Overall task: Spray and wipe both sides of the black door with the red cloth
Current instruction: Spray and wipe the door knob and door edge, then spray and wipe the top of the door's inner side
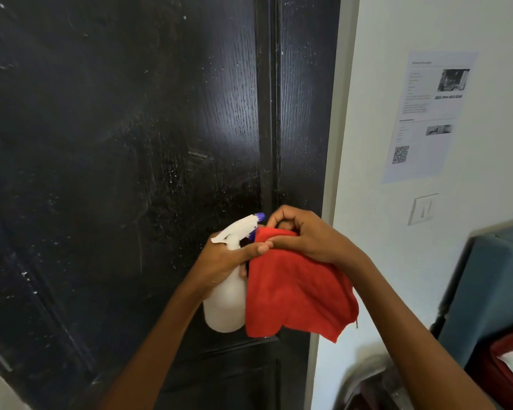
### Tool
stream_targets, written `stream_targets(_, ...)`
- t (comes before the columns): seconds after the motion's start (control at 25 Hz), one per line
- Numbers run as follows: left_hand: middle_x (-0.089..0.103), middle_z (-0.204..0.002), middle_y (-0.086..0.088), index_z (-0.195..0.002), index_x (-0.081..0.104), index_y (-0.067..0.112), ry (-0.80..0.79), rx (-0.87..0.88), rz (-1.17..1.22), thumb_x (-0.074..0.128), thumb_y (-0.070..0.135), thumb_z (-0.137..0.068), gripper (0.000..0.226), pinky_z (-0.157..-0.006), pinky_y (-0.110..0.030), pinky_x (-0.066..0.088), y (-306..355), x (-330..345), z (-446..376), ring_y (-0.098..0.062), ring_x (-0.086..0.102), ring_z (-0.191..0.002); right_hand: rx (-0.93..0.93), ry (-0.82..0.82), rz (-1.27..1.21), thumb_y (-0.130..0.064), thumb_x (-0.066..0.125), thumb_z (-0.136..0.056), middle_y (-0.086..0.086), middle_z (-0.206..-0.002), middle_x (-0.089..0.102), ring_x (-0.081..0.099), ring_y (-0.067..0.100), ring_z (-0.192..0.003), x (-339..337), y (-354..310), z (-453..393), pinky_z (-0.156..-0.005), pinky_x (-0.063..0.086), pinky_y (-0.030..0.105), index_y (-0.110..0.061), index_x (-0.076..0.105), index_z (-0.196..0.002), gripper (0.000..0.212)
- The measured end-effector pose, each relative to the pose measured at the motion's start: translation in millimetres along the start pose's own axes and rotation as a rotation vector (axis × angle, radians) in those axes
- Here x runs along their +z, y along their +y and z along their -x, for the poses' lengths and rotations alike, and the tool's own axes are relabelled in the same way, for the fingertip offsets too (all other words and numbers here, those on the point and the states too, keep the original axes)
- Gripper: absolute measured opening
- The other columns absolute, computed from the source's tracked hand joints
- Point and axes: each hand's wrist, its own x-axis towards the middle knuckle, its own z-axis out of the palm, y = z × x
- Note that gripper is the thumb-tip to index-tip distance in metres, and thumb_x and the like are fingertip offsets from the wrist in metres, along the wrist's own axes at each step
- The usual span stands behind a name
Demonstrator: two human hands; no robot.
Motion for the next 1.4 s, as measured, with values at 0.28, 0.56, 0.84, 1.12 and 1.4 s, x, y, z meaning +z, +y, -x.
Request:
stream_targets(0.28,0.075,-0.117,-0.001,-0.123,0.066,0.026,-0.018,-0.015,0.164,0.074,0.005,-0.084,0.045,-0.096,-0.032,0.056,-8,-2,7,-0.02,0.069,-0.113,0.135,-0.114,-0.089,-0.025,0.078,-0.09,0.003,-0.094,0.07,0.071,0.016,-0.082,4,4,5,-0.077,0.061,0.031,-0.029,0.053,-0.124,0.042)
stream_targets(0.56,0.077,-0.087,0.002,-0.122,0.07,0.019,0.158,0.009,0.034,0.075,0.011,-0.088,0.036,-0.075,-0.025,0.057,-11,-26,10,-0.019,0.073,-0.079,0.156,0.116,0.696,-0.044,0.067,-0.096,-0.009,-0.102,0.054,0.058,0.015,-0.095,-1,54,14,-0.085,0.058,0.041,-0.026,0.074,-0.11,0.024)
stream_targets(0.84,0.065,-0.054,0.005,-0.119,0.067,-0.007,0.188,0.142,-0.081,0.073,0.007,-0.088,0.034,-0.053,-0.023,0.05,-6,7,6,-0.012,0.055,-0.045,0.117,1.082,-0.144,-0.017,0.056,-0.105,-0.001,-0.115,0.075,0.071,0.02,-0.101,71,47,15,-0.083,0.06,0.048,-0.032,0.066,-0.134,0.035)
stream_targets(1.12,0.077,-0.095,-0.012,-0.106,0.073,0.01,0.162,0.147,0.106,0.08,0.042,-0.075,0.046,-0.047,-0.028,0.049,-2,0,-3,-0.018,0.052,-0.041,-0.122,1.234,-0.344,-0.024,0.049,-0.103,-0.016,-0.139,0.06,0.058,0.021,-0.129,67,38,-8,-0.109,0.045,0.058,-0.054,0.056,-0.132,0.043)
stream_targets(1.4,0.078,-0.097,-0.001,-0.105,0.074,0.019,0.26,0.195,-0.079,0.062,0.04,-0.084,0.032,-0.062,-0.029,0.053,37,-8,-17,-0.025,0.054,-0.047,-0.294,1.23,-0.197,-0.025,0.049,-0.1,-0.018,-0.148,0.05,0.048,0.022,-0.138,17,27,-57,-0.117,0.037,0.053,-0.035,0.046,-0.144,0.045)
